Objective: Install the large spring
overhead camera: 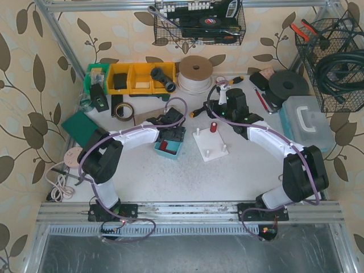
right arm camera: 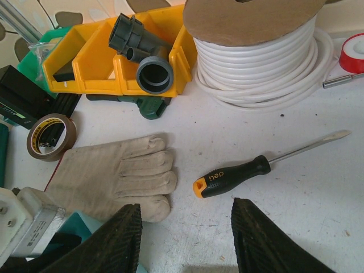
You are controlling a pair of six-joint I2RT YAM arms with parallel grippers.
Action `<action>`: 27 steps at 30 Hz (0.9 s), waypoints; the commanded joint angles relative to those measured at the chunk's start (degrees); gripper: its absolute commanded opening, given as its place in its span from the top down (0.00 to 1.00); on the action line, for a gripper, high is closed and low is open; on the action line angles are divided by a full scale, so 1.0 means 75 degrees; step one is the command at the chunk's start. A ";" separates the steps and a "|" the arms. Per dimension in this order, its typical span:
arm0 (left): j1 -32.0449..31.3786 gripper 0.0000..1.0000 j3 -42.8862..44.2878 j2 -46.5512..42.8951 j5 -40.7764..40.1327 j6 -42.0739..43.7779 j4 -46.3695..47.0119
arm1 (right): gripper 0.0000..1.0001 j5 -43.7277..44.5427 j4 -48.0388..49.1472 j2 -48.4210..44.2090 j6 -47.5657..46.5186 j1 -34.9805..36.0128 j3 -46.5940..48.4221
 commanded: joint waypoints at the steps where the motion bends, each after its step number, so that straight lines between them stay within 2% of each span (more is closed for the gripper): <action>1: 0.0075 0.21 0.0229 0.0115 0.0234 0.0157 -0.0124 | 0.55 -0.0108 0.0080 0.0084 -0.0046 0.0012 0.0215; 16: 0.0141 0.17 0.0426 0.0737 0.0613 0.0179 -0.0136 | 0.55 -0.0203 0.0112 0.0093 -0.0021 0.0011 0.0217; 22: 0.0141 0.20 0.0582 0.1014 0.0606 0.0106 -0.0373 | 0.55 -0.0231 0.0127 0.0094 -0.0008 0.0011 0.0217; 27: 0.0141 0.27 0.0727 0.1179 0.0622 0.0043 -0.0668 | 0.55 -0.0237 0.0136 0.0092 0.0000 0.0017 0.0216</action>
